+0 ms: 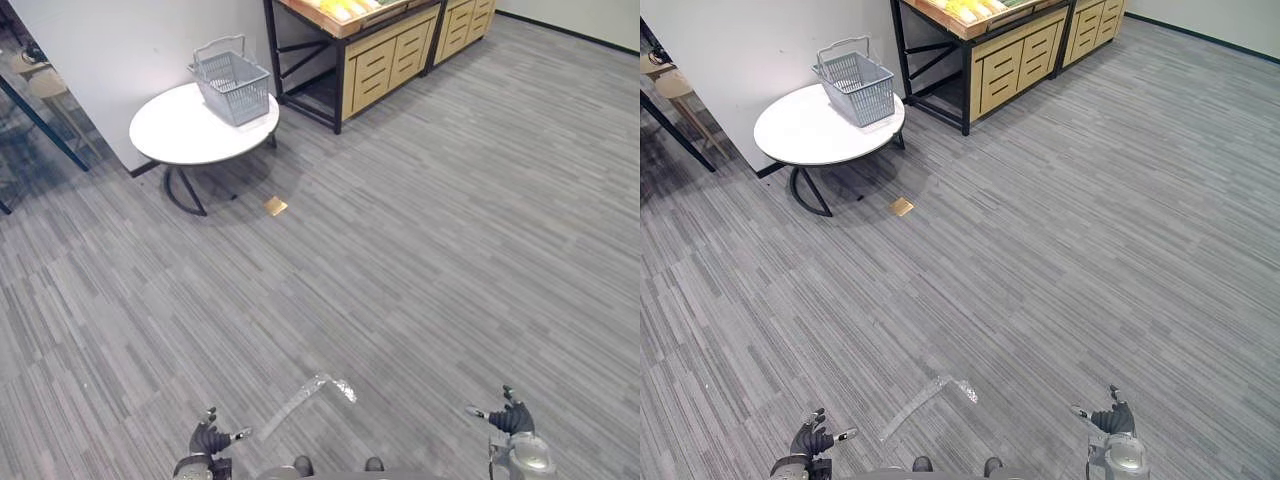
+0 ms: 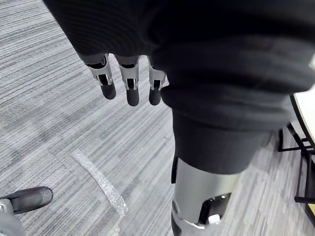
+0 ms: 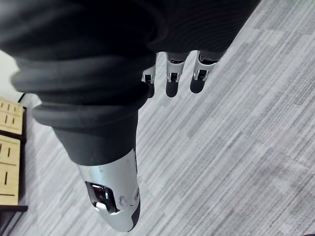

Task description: Pick vegetable in the basket

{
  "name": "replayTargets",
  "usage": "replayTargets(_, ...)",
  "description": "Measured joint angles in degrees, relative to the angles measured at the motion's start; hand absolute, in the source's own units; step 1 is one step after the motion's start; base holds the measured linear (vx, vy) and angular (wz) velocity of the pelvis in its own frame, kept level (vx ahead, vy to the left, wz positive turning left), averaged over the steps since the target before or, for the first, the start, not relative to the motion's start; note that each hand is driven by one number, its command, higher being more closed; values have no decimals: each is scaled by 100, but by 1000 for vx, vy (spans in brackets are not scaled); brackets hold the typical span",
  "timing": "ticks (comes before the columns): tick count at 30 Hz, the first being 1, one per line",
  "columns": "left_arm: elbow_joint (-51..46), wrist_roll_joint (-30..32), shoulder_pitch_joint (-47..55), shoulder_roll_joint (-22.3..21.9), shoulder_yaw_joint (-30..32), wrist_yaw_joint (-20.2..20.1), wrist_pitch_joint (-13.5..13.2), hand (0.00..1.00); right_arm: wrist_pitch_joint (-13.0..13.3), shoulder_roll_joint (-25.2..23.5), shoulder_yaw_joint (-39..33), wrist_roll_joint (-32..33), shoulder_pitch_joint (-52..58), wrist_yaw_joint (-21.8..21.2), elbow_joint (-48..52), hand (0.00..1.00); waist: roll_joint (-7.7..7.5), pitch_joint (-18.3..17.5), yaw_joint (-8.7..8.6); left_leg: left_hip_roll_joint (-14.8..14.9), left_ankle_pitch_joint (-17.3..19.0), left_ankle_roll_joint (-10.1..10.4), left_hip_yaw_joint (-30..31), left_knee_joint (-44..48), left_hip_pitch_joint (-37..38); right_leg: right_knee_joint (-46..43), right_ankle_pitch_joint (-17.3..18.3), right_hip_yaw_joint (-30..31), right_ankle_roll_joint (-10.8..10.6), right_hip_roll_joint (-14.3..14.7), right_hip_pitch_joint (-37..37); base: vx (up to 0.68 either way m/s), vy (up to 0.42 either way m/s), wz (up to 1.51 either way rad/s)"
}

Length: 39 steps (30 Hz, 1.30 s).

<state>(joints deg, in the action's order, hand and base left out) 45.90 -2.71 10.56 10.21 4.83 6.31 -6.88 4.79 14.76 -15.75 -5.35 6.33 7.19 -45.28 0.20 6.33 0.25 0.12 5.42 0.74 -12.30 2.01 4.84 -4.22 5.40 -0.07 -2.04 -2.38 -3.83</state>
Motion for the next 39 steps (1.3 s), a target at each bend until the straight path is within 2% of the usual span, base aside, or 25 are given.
replayTargets(4, -138, -14, 2, 57, 54, 10, -35, 0, 110, 68, 121, -1, 14, -112, 200, 0, 12, 7, -102, -23, 10, 13, 82, 26, -5, 26, -5, -60, -7, -36, -46, 82, 15, 7)
replayTargets(11, -384, -247, 2, 47, 216, 20, -45, 0, 131, 67, 285, 18, 76, -112, 405, 0, 10, 11, -110, -16, 80, 93, 112, 146, -10, 22, -5, -138, -8, -55, -102, 16, -2, 3)
replayTargets(17, -567, -453, 91, -75, 256, 32, -46, 0, 127, 25, 285, 42, 77, -84, 566, 0, 76, 58, -112, -5, 229, 71, 119, 327, -110, 23, -4, -145, -9, -59, -82, -11, -2, 0)
replayTargets(20, -750, -564, 114, -143, 261, 40, -46, 0, 128, -5, 286, 64, 21, -60, 644, 0, 97, 100, -99, 16, 396, 43, 111, 609, -319, 22, 2, -140, -16, -60, 13, -63, -2, -6)
replayTargets(22, -890, -573, 119, -172, 296, 56, -47, 0, 126, -40, 314, 76, -53, -3, 707, 0, 109, 114, -84, 37, 630, -27, 100, 846, -539, 9, 76, -131, -96, -60, 145, -84, 11, -11)
replayTargets(23, -1062, -662, 155, -259, 391, 142, -45, 0, 125, -90, 366, 79, -94, 37, 862, 0, 154, 165, -57, 82, 949, -163, 79, 1187, -757, -297, 288, -115, -167, -51, 365, -92, 38, -11)
replayTargets(25, -1262, -803, 242, -308, 438, 158, -47, 0, 104, -97, 507, 78, -107, 53, 861, 0, 135, 211, -15, 42, 1332, -266, 80, 1574, -900, -1368, 761, -124, -337, -154, 793, -95, 73, -7)
replayTargets(26, -1277, -812, 256, -310, 438, 167, -47, 0, 96, -108, 536, 76, -99, 55, 861, 0, 136, 229, 23, 26, 1409, -281, 102, 1622, -901, -1756, 822, -136, -402, -182, 941, -16, 129, 7)
replayTargets(27, -1349, -812, 307, -280, 433, 229, -47, 0, 83, -199, 605, 75, -53, 66, 920, 0, 119, 246, 34, -51, 1478, -376, 186, 1632, -819, -3092, 782, -210, -409, -301, 1510, 13, 93, 22)
replayTargets(28, -1378, -811, 313, -252, 428, 258, -47, 0, 74, -247, 649, 75, 2, 80, 999, 0, 58, 286, 7, -103, 1500, -416, 267, 1634, -764, -3619, 686, -236, -346, -375, 1722, 172, 104, 65)
replayTargets(29, -1392, -807, 302, -160, 429, 282, -45, 0, 51, -352, 786, 73, 96, 99, 1136, 0, -8, 359, -108, -153, 1570, -547, 484, 1647, -532, -4578, 682, -310, -216, -388, 2155, 201, 33, 61)
replayTargets(30, -1392, -807, 322, -137, 429, 291, -44, 0, 42, -386, 797, 74, 111, 98, 1163, 0, 47, 400, -106, -135, 1592, -572, 534, 1632, -459, -4629, 775, -341, -158, -368, 2259, 313, 46, 64)
replayTargets(32, -1392, -807, 304, -91, 427, 336, -44, 0, 40, -415, 797, 74, 119, 98, 1333, 0, -1, 421, -105, -109, 1675, -570, 721, 1529, -272, -4211, 903, -626, -109, -325, 2556, 275, 20, 39)
replayTargets(33, -1385, -808, 263, -83, 431, 378, -43, 0, 48, -394, 793, 74, 73, 100, 1375, 0, -16, 441, -109, -57, 1682, -546, 768, 1397, -130, -3576, 871, -778, -69, -252, 2742, 374, -9, 39)
replayTargets(34, -1356, -809, 195, -90, 430, 378, -38, 0, 46, -344, 794, 76, 36, 99, 1368, 0, 37, 480, -110, 30, 1672, -472, 841, 1343, -11, -2930, 740, -851, -6, -133, 2833, 532, -38, 52)
replayTargets(35, -1351, -808, 109, -93, 431, 381, -39, 0, 45, -290, 791, 77, 12, 99, 1369, 0, 94, 529, -147, 123, 1647, -397, 980, 1092, 236, -2035, 354, -957, -24, 54, 2935, 504, -56, 51)
replayTargets(36, -1348, -807, 65, -92, 430, 382, -41, 0, 42, -275, 789, 75, 8, 99, 1370, 0, 101, 551, -191, 148, 1618, -345, 1072, 948, 369, -1569, 108, -948, -20, 123, 2957, 567, -95, 77)
replayTargets(37, -1344, -803, 31, -61, 430, 384, -57, 0, 37, -271, 790, 75, 14, 99, 1373, 0, 21, 591, -278, 119, 1539, -179, 1228, 733, 600, -757, -432, -862, -35, 158, 2955, 595, -145, 72)
replayTargets(38, -1318, -798, -19, -55, 428, 384, -58, 0, 33, -260, 788, 75, 50, 100, 1373, 0, -49, 601, -291, 84, 1542, -54, 1344, 683, 771, -525, -940, -726, 72, 179, 3004, 726, -203, 84)
replayTargets(39, -1264, -786, -79, -115, 427, 376, -58, 0, 9, -201, 777, 71, 87, 97, 1373, 0, -2, 582, -321, 208, 1606, 56, 1530, 745, 878, -693, -1695, -623, 507, 232, 2948, 601, -184, 45)
